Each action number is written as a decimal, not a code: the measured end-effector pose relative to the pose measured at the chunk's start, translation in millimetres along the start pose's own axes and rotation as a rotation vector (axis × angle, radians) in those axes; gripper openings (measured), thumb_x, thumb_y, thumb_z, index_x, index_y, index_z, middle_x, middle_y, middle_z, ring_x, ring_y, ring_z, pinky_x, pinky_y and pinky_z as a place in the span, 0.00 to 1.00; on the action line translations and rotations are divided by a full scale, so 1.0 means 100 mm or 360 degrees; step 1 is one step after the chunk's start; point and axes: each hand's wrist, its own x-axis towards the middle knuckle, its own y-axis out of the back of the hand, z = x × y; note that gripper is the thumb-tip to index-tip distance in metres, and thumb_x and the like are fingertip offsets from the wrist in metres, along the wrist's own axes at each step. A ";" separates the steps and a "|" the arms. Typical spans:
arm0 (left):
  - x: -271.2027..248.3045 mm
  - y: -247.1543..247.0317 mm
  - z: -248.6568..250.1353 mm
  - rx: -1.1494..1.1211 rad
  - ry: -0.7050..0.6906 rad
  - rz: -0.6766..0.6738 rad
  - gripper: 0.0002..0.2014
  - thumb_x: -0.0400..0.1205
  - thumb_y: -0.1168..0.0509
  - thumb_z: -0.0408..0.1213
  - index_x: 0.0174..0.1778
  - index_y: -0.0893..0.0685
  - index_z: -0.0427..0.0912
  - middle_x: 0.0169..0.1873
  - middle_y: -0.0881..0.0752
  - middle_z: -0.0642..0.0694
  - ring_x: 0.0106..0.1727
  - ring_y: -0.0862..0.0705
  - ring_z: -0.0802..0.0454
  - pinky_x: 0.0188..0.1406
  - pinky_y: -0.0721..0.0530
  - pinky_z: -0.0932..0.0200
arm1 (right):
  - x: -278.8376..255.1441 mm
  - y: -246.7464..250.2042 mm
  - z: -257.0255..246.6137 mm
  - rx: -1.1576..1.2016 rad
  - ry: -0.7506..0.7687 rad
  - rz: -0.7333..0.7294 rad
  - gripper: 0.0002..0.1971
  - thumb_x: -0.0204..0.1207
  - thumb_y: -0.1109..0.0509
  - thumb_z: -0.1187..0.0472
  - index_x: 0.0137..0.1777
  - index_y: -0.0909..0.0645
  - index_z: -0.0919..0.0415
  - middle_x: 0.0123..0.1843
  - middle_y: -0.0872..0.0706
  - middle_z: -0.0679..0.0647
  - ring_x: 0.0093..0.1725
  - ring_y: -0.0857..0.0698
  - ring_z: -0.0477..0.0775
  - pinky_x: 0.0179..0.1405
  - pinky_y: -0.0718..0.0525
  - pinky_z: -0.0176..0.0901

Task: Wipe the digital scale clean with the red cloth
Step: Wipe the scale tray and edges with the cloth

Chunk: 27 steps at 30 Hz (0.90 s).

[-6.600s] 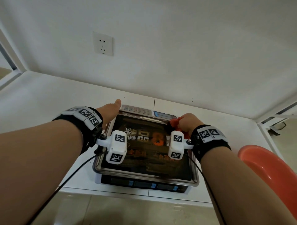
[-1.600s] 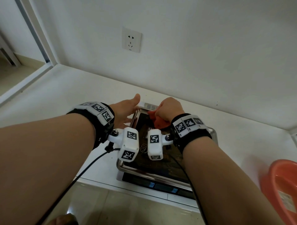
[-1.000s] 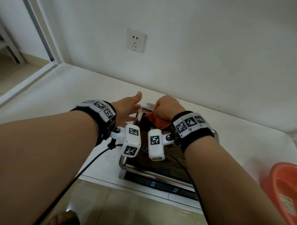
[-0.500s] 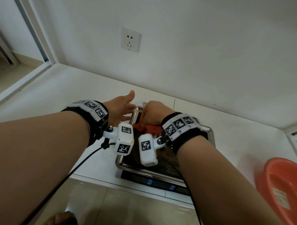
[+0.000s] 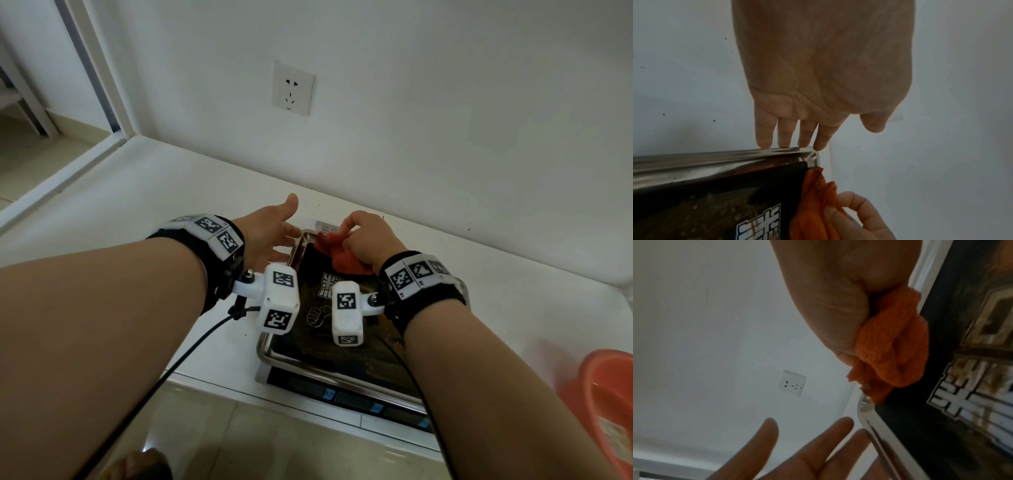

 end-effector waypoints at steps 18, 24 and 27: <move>0.06 0.02 -0.03 -0.0003 0.0030 -0.0038 0.43 0.79 0.59 0.70 0.79 0.34 0.40 0.80 0.34 0.48 0.76 0.30 0.41 0.40 0.20 0.51 | 0.16 -0.31 0.02 -0.1174 0.0218 0.0084 0.06 0.78 0.29 0.54 0.42 0.15 0.55 0.44 0.11 0.52 0.46 0.11 0.56 0.42 0.15 0.46; 0.14 0.04 -0.05 -0.0033 0.0029 -0.0034 0.45 0.78 0.60 0.71 0.81 0.38 0.40 0.81 0.35 0.47 0.79 0.33 0.38 0.42 0.19 0.51 | -0.08 -0.30 -0.05 -0.0996 0.0420 -0.0358 0.09 0.76 0.25 0.63 0.55 0.10 0.53 0.57 0.11 0.52 0.56 0.13 0.54 0.60 0.12 0.49; 0.16 0.03 -0.05 -0.0040 0.0031 -0.0051 0.45 0.78 0.60 0.71 0.82 0.39 0.41 0.81 0.37 0.48 0.80 0.35 0.38 0.53 0.20 0.46 | -0.11 -0.12 -0.07 -0.0835 0.0336 -0.0345 0.12 0.73 0.27 0.69 0.50 0.09 0.52 0.52 0.11 0.49 0.52 0.13 0.51 0.53 0.10 0.46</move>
